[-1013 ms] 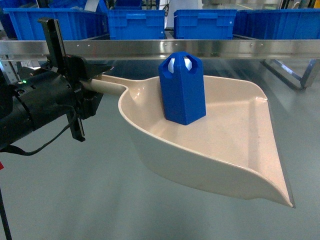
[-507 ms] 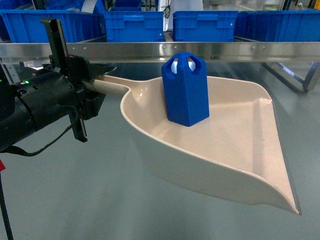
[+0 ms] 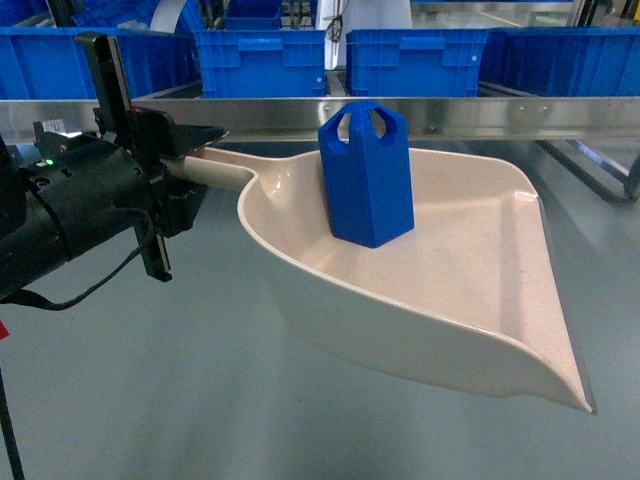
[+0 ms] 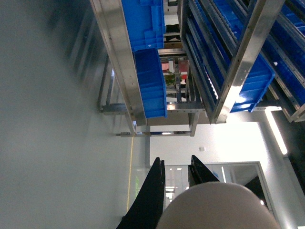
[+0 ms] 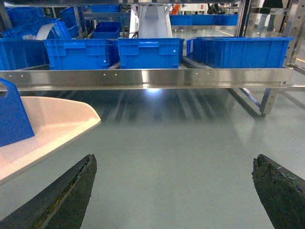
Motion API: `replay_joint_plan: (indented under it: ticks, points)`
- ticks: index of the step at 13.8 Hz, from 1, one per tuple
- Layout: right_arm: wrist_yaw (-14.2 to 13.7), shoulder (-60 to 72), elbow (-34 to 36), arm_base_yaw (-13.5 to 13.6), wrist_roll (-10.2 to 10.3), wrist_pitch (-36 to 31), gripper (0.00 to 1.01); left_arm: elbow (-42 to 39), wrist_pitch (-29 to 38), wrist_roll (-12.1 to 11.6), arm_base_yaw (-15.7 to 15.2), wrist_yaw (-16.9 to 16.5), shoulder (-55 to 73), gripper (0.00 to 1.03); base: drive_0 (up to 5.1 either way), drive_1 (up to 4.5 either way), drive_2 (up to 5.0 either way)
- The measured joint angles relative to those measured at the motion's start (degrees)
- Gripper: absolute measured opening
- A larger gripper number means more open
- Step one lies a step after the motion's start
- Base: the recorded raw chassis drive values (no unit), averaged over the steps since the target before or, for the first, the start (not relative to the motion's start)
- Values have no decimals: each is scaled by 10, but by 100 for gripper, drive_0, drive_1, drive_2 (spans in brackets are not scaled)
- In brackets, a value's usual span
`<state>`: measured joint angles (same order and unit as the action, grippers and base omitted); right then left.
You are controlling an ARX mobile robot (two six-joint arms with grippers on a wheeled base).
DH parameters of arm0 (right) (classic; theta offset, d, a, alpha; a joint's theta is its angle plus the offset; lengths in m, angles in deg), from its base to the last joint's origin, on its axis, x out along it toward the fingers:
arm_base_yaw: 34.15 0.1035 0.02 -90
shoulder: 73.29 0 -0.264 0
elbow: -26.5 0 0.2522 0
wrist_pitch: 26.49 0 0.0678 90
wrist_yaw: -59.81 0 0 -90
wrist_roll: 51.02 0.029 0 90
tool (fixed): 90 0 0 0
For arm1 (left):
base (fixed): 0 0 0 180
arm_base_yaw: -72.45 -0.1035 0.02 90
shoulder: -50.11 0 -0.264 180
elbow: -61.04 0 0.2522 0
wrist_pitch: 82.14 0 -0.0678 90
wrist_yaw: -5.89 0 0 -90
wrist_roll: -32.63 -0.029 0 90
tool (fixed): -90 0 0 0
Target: Place part in tray to right shelf
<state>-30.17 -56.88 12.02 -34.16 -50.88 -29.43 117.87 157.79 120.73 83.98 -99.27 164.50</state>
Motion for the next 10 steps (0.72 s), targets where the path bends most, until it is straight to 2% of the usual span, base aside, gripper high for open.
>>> replay_joint_plan:
  ticks: [5,10]
  points:
    - [0,0,0,0,0,-3,98,0,-4,0,0,-1,0,12,7,393,-380]
    - [0,0,0,0,0,-1,98,0,-3,0,-3,1,0,12,299,192,-495]
